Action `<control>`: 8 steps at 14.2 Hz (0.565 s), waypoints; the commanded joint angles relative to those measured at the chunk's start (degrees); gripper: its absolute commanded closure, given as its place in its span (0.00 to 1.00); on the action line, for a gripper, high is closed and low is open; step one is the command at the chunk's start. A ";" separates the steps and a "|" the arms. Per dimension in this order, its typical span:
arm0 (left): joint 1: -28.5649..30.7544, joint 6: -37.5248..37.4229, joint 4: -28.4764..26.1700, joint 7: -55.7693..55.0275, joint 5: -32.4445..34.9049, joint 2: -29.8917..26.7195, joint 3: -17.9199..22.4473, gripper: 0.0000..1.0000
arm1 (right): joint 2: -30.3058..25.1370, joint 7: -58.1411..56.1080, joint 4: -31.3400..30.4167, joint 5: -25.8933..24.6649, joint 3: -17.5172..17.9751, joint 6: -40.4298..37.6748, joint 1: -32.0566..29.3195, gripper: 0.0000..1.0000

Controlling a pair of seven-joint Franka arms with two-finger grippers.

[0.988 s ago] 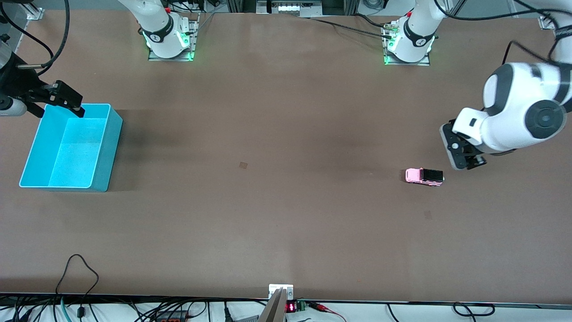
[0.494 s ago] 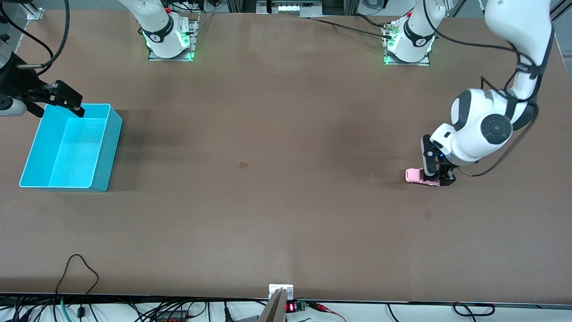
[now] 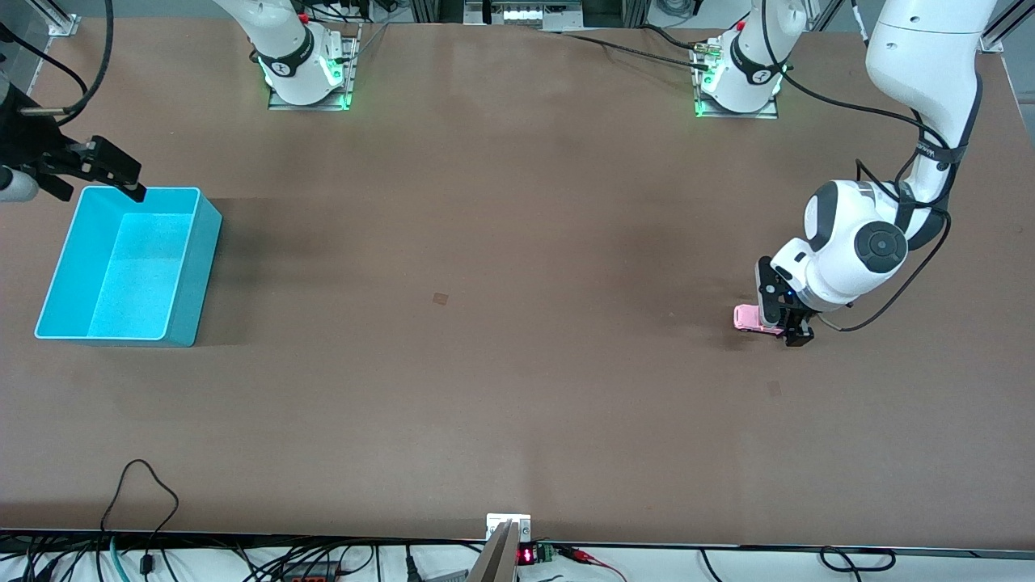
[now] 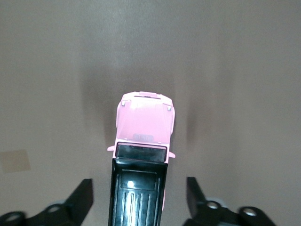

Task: Wind and store pink jeep toy
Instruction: 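Lower the left gripper onto the pink jeep and close on it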

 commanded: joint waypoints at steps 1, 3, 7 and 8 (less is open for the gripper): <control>0.32 1.54 0.61 1.11 1.01 1.63 0.05 0.23 | -0.57 -0.41 0.66 0.46 0.40 -1.17 0.00 0.00; 0.24 1.55 0.61 1.11 1.01 1.72 0.05 0.55 | -0.05 0.20 0.57 0.46 0.84 -0.47 0.35 0.00; 0.32 1.20 0.61 0.41 0.93 1.64 -0.04 0.90 | -0.04 -0.67 1.00 0.90 0.05 -0.38 -0.17 0.00; 0.32 1.11 0.61 0.41 0.93 1.64 -0.04 0.91 | -0.39 -0.59 1.09 1.16 0.14 -0.64 -0.09 0.00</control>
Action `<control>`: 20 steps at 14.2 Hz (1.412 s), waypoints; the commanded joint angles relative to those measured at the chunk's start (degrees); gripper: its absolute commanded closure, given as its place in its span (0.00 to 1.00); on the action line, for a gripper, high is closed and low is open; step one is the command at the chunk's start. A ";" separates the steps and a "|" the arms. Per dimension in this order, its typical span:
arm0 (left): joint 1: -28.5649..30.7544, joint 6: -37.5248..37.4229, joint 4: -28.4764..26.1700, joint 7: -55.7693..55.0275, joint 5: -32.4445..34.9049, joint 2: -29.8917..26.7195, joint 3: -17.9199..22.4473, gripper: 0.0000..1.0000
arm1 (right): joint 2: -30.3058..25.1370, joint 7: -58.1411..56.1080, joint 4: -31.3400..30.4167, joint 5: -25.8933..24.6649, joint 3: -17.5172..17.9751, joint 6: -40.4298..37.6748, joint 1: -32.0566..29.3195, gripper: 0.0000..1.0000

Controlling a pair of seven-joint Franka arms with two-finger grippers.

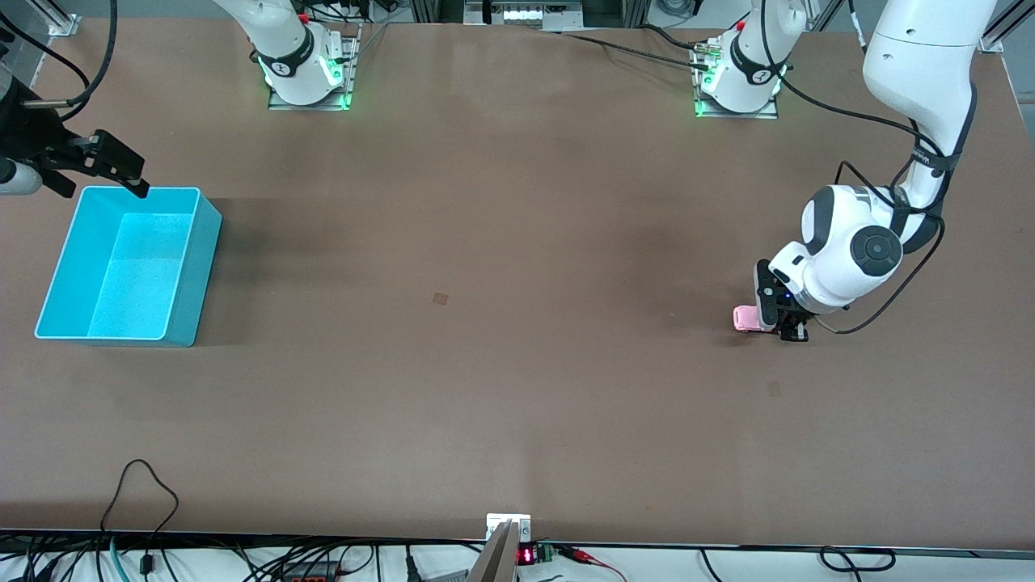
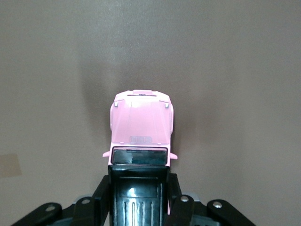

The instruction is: Wind and store pink jeep toy

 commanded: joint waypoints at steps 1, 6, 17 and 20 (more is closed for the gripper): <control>0.23 -0.31 0.61 0.17 0.89 0.28 -0.03 0.91 | -0.33 -0.30 1.05 0.97 0.13 -0.74 -0.17 0.00; 2.06 -1.36 1.05 0.52 0.89 1.59 0.06 0.91 | -0.15 -0.30 1.14 1.93 0.57 -0.13 0.01 0.00; 17.27 -1.36 5.44 20.64 0.89 6.51 0.14 0.92 | 0.46 -0.30 0.79 1.94 0.75 0.84 0.09 0.00; 19.03 -1.19 6.15 22.40 0.89 6.69 0.23 0.92 | 0.55 -0.39 0.70 1.85 0.75 0.67 0.09 0.00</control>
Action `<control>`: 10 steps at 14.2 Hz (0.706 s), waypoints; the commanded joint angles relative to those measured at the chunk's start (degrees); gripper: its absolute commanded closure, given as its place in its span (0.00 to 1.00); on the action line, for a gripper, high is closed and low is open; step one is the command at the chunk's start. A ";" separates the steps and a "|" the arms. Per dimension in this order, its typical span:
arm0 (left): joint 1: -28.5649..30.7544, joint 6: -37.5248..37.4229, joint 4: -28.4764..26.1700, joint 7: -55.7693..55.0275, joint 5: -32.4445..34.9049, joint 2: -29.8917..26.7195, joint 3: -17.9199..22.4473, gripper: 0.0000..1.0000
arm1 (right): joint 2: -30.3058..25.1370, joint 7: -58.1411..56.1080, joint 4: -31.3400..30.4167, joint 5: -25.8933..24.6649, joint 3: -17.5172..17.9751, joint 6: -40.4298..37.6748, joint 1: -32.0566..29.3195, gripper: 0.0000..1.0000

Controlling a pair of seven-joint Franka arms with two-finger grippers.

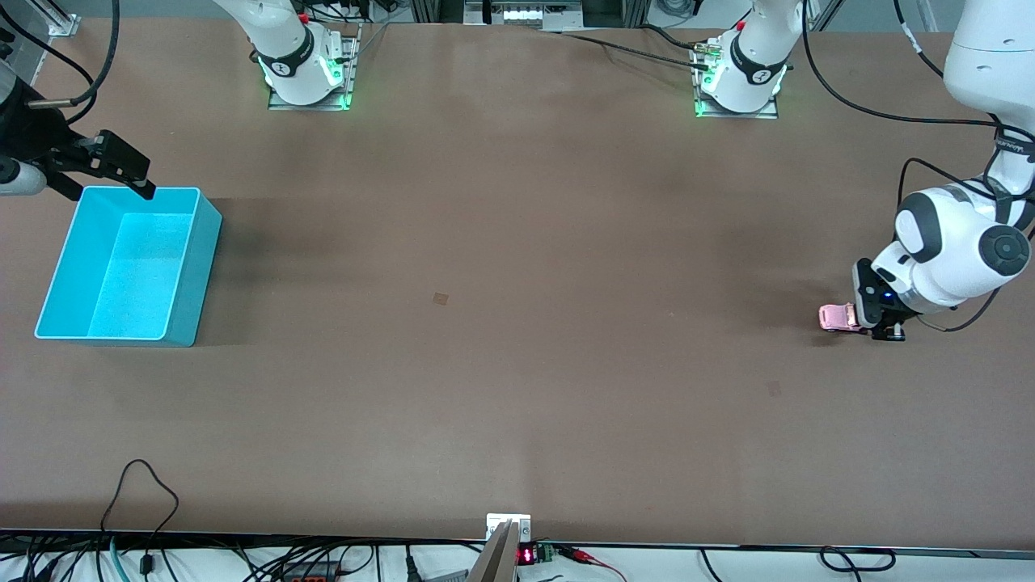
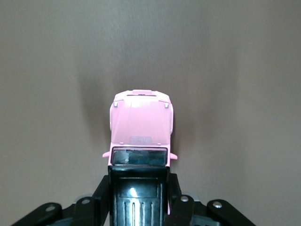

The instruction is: Wind and store pink jeep toy

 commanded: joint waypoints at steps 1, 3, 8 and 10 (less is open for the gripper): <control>2.51 -0.59 2.17 3.36 0.97 4.22 -0.33 0.92 | 0.07 -0.20 0.38 0.52 0.19 -0.16 -0.18 0.00; 2.70 -0.59 2.79 3.72 0.97 4.92 -0.33 0.92 | 0.07 0.24 0.29 0.34 0.19 -0.16 0.08 0.00; 2.61 -0.76 3.06 3.02 -0.08 4.14 -0.60 0.00 | 0.07 0.50 0.20 0.34 0.19 0.02 0.43 0.00; 2.09 -1.64 3.58 1.62 -0.08 1.42 -1.29 0.00 | 0.07 0.59 0.12 0.25 0.19 0.10 0.43 0.00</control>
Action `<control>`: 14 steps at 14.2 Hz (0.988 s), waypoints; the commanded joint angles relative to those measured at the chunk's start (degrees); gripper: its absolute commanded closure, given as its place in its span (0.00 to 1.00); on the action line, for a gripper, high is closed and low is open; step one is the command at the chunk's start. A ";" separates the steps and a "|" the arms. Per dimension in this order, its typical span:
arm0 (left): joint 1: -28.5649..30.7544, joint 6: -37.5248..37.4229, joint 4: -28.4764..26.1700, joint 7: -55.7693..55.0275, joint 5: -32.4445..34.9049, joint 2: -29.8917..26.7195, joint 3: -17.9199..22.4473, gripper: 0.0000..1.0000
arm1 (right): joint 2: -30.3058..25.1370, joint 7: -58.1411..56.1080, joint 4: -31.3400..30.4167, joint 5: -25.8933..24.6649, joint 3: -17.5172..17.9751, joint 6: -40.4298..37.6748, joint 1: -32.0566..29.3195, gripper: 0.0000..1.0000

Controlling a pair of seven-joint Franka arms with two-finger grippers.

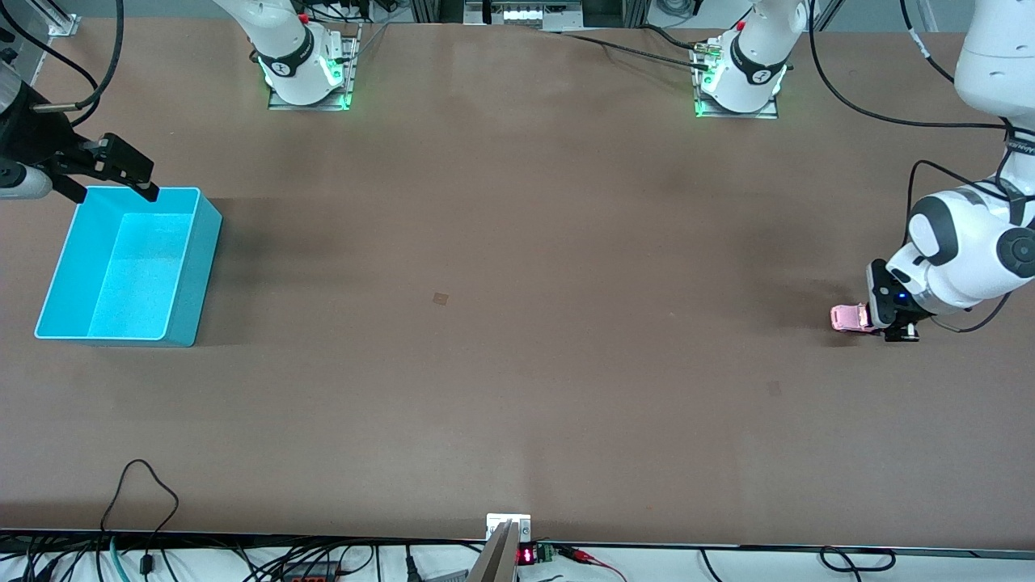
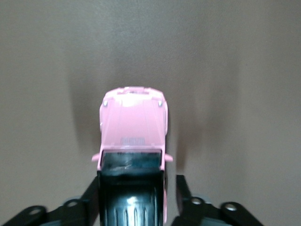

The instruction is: Wind and store pink jeep toy

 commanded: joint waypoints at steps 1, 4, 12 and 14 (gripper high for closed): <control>0.31 -3.71 2.62 -0.81 -0.07 -1.59 -1.75 0.00 | -0.04 0.56 -0.05 0.25 0.14 0.19 0.20 0.00; 0.22 -15.56 9.29 -3.18 0.02 -1.95 -3.68 0.00 | -0.04 0.47 -0.23 0.25 0.14 0.19 0.20 0.00; -7.06 -47.90 25.64 -25.48 1.78 -3.89 -4.48 0.00 | 0.04 0.56 -0.41 -0.10 0.14 0.46 0.99 0.00; -10.40 -53.11 29.07 -31.99 1.78 -3.89 -4.48 0.00 | 0.04 0.56 -0.41 -0.10 0.14 0.46 0.99 0.00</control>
